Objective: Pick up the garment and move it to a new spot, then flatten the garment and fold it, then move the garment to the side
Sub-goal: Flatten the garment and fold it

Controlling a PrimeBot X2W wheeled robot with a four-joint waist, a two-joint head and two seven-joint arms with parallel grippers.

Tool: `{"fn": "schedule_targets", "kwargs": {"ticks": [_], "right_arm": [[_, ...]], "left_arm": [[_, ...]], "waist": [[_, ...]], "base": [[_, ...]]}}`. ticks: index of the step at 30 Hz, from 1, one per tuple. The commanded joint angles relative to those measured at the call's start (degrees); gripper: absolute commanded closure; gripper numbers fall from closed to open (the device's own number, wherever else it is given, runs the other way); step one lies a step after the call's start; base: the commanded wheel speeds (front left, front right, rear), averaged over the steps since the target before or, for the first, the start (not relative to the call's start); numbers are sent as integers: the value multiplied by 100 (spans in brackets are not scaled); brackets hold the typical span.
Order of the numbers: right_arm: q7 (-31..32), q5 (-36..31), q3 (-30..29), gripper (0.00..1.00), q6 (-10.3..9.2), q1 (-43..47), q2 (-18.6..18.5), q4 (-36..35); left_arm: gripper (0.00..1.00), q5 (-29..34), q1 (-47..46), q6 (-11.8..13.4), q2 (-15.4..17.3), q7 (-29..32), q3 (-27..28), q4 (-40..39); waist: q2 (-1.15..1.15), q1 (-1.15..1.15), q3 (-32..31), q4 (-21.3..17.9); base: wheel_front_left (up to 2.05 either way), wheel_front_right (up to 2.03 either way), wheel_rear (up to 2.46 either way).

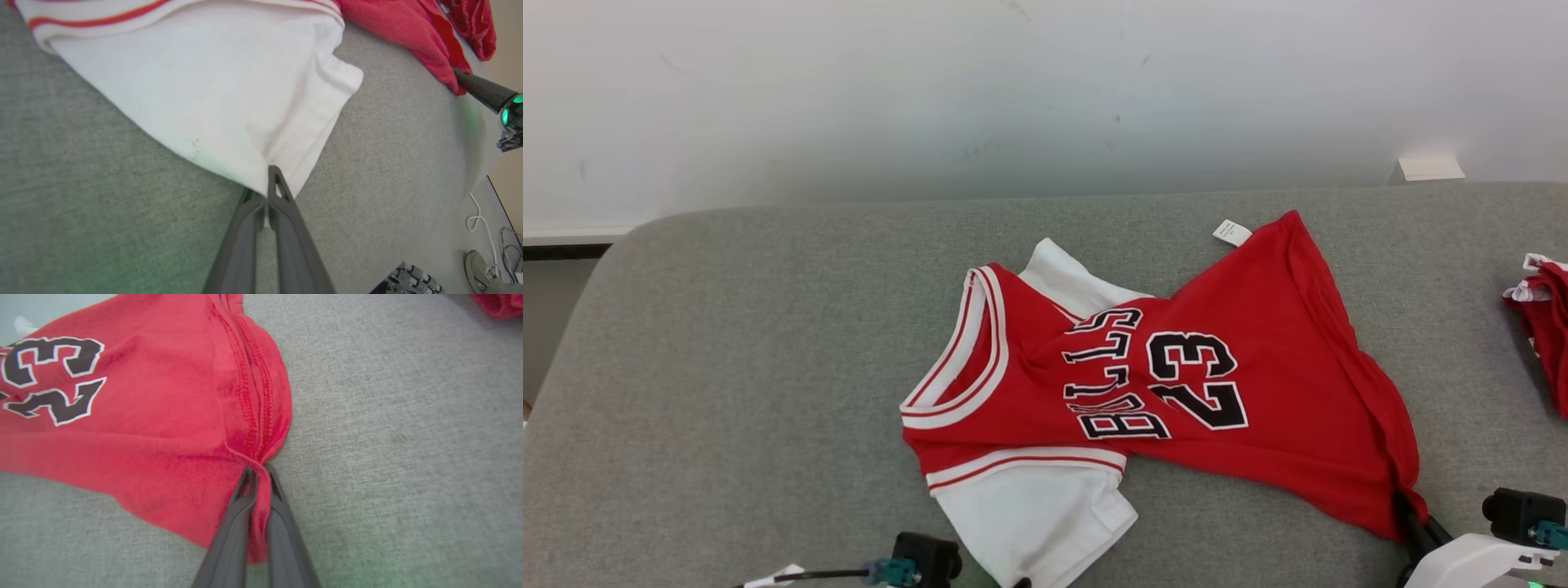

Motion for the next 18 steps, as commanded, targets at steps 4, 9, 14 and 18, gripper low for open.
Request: {"fn": "schedule_targets", "kwargs": {"ticks": [4,9,14,18], "right_arm": [[-318,380,121,100,5,32,-52,-217],[-590,747,247,100,4,145,-243,-611],[-591,1283,313,100,4,174,-388,-1188],[-320,1804,344,100,4,-20,-456,-1671]], "left_arm": [[100,-15,-39,26,56,-209,54,-113],[100,85,-32,141,151,-595,208,-317],[100,136,-150,194,265,-820,319,-567],[100,204,-485,148,478,-776,369,-739]], "waist": [[0,0,-86,26],[0,0,-161,49],[0,0,-193,43],[0,0,-101,10]], "base": [[0,0,0],[0,0,0],[0,0,0],[0,0,0]]}}
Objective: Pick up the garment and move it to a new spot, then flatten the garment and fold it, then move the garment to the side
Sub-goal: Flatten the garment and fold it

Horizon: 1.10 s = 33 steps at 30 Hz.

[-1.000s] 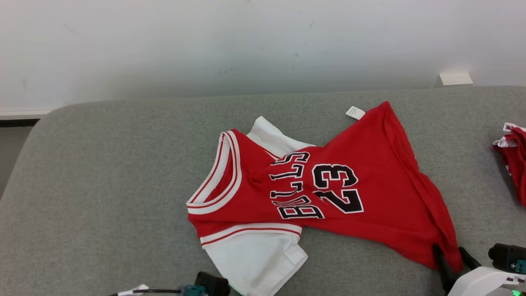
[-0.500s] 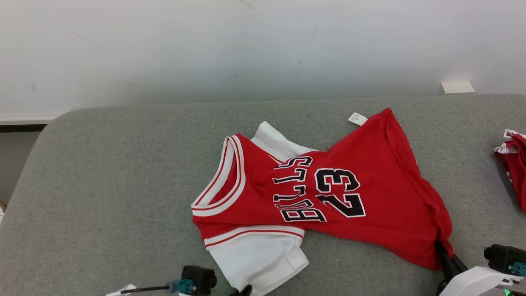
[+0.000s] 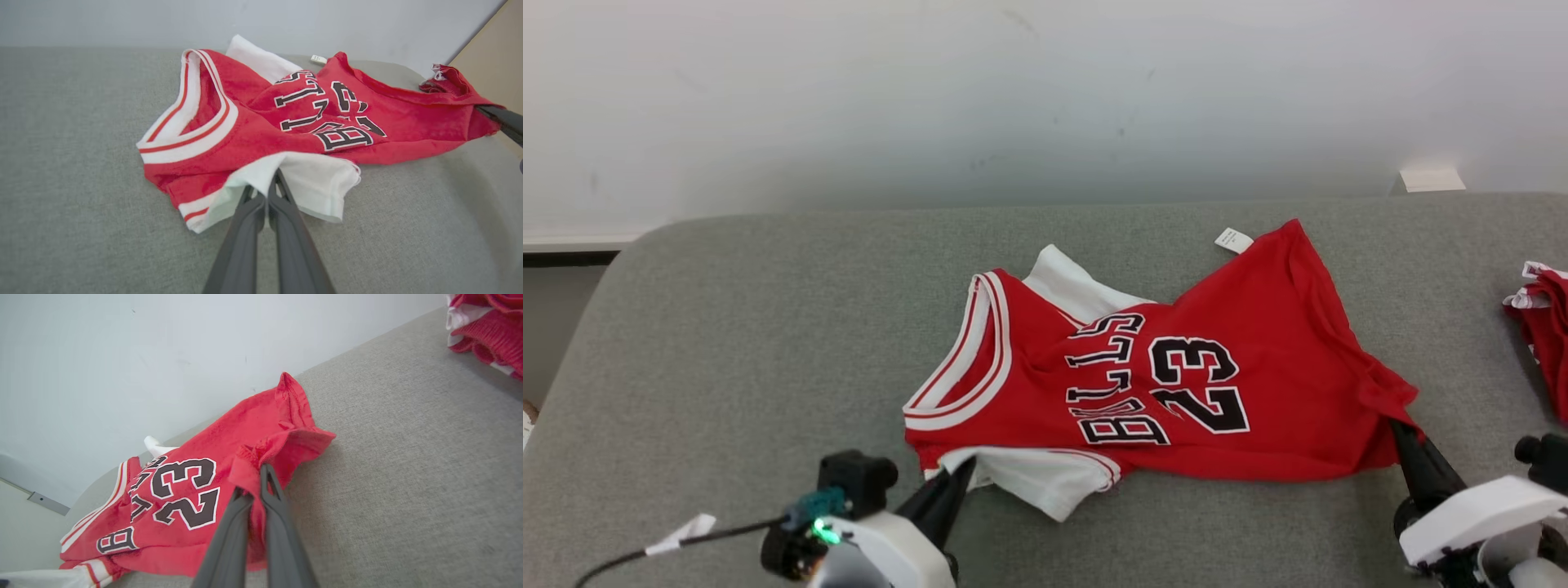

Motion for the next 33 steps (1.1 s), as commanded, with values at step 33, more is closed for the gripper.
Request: {"fn": "schedule_targets", "kwargs": {"ticks": [33], "right_arm": [[728,1589,-977,100,3,-7088,954,2248]], "left_arm": [[100,-1264,-8149,-215,1034,-615,-10,3700]], "waist": [[0,0,2327,-307]], "base": [[0,0,0]]}}
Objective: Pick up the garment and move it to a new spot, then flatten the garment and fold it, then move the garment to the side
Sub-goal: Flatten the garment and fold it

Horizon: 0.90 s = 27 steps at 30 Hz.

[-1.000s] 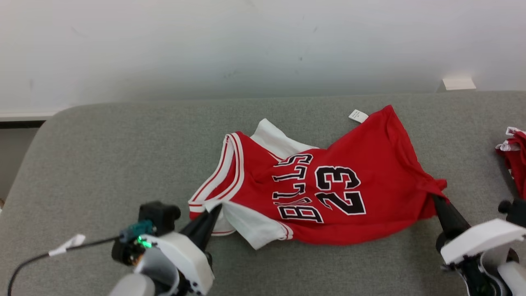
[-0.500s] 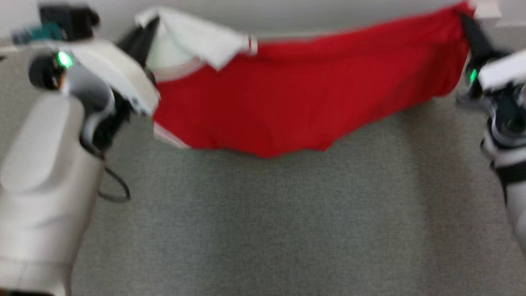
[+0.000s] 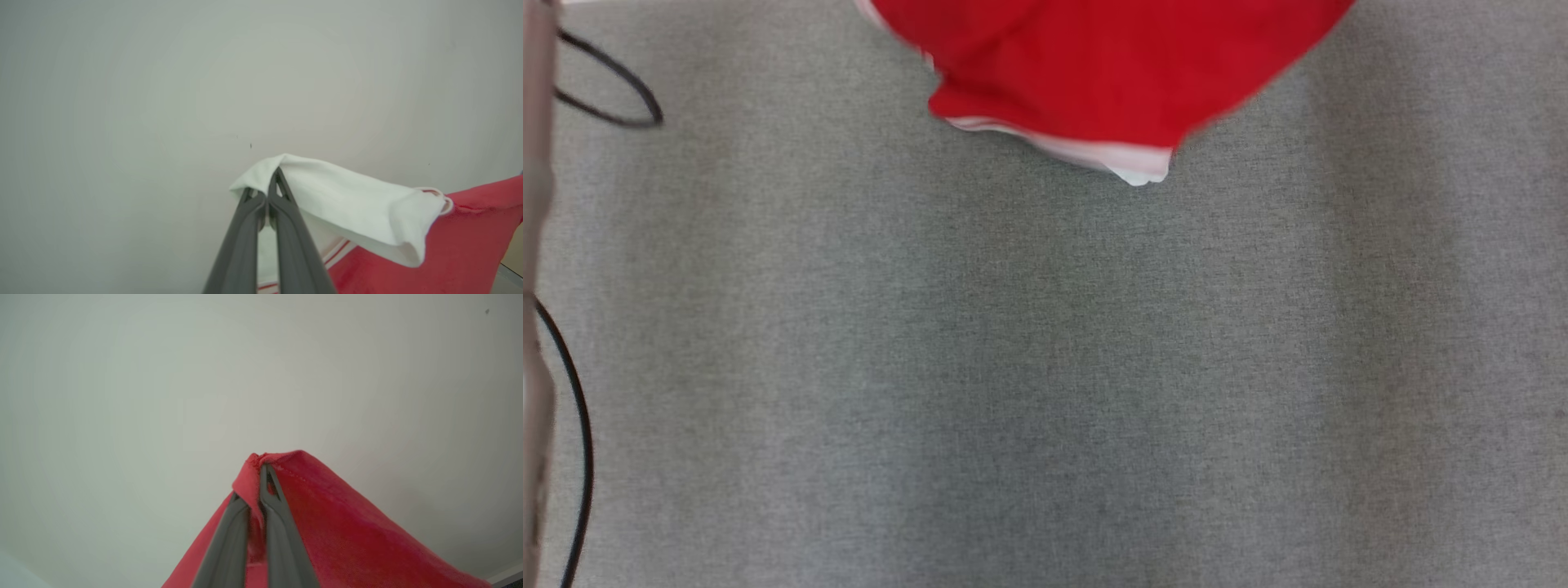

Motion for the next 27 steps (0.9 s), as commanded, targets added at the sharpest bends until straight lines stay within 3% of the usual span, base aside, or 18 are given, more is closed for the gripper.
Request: {"fn": "schedule_targets", "kwargs": {"ticks": [1,14,21,27], "right_arm": [[-49,-40,9,100,4,-157,9,68],[-181,-15,78,100,4,-1003,-80,389],[110,-82,419,100,4,-349,-115,448],[551,8,816,100,4,635,-125,298]], "left_arm": [[100,-61,-207,10,18,-93,37,115],[100,-365,-1367,10,-178,-457,-16,1115],[100,-623,-728,10,-129,-139,-592,1081],[100,-1231,261,10,180,439,-1269,552]], "waist": [[0,-1,-8,-2],[0,-1,-193,144],[0,-1,-307,301],[0,-1,-677,384]], "base": [[0,0,0],[0,0,0],[0,0,0],[0,0,0]]}}
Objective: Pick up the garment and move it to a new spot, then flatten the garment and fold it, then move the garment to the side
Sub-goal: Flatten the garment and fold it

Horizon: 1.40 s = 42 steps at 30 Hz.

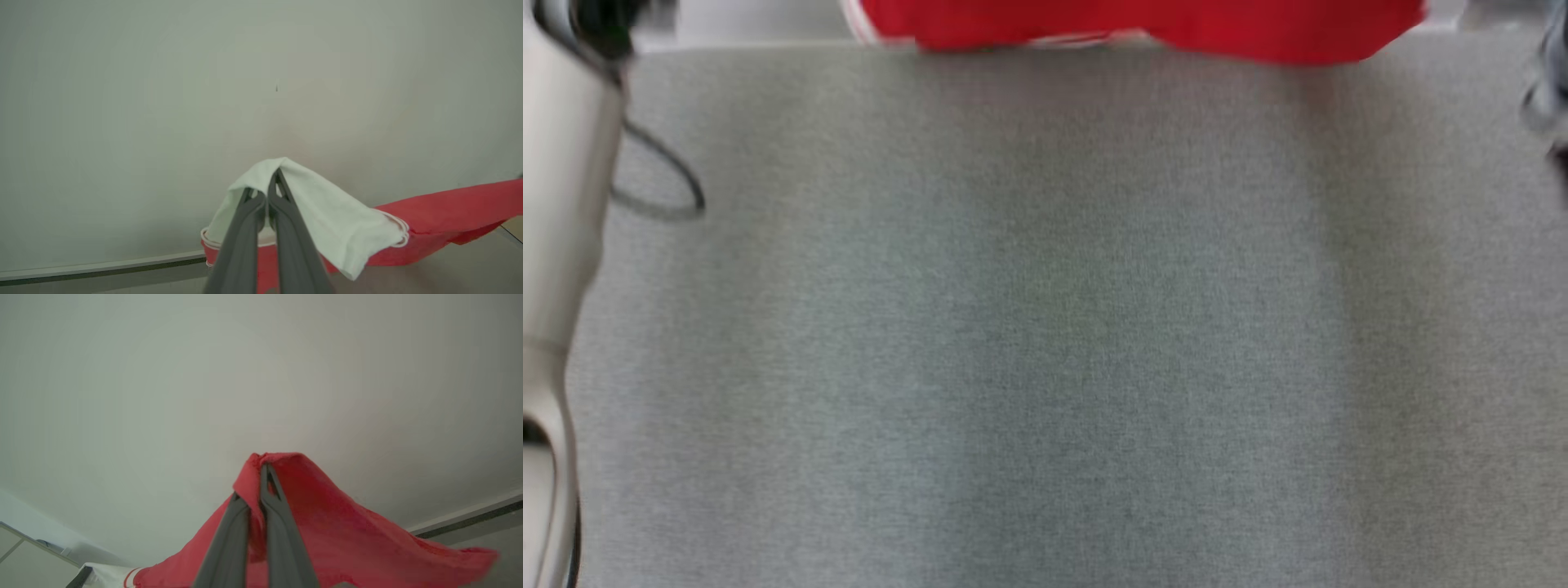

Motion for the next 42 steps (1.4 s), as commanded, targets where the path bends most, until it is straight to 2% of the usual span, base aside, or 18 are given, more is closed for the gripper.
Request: {"fn": "schedule_targets", "kwargs": {"ticks": [1,11,16,23,33,39,42], "right_arm": [[104,42,107,100,3,288,-28,-63],[1079,155,835,100,3,2095,-430,-502],[1583,298,1106,100,3,2998,-681,-690],[2443,479,1464,100,3,4152,-1197,-1177],[2864,556,1635,100,3,5559,-2011,-2305],[3335,689,1670,100,3,6509,-2874,-3569],[3439,729,1554,100,3,6863,-3286,-4101]], "left_arm": [[100,-174,288,10,145,122,-107,-139],[100,-1447,1933,10,938,1865,-1243,-1449],[100,-1953,2675,9,1320,2576,-1576,-2047],[100,-2446,3716,30,2039,3432,-1966,-3137],[100,-3207,4886,611,3116,4261,-2189,-5182],[100,-3580,5388,1003,3752,4467,-2235,-6428],[100,-3746,5565,1151,3924,4486,-2237,-6820]], "waist": [[0,0,-222,37],[0,0,-1225,123],[0,0,-1699,114],[0,0,-2120,95],[0,0,-2400,76],[0,0,-2441,120],[0,0,-2411,101]], "base": [[0,0,0],[0,0,0],[0,0,0],[0,0,0],[0,0,0],[0,0,0],[0,0,0]]}}
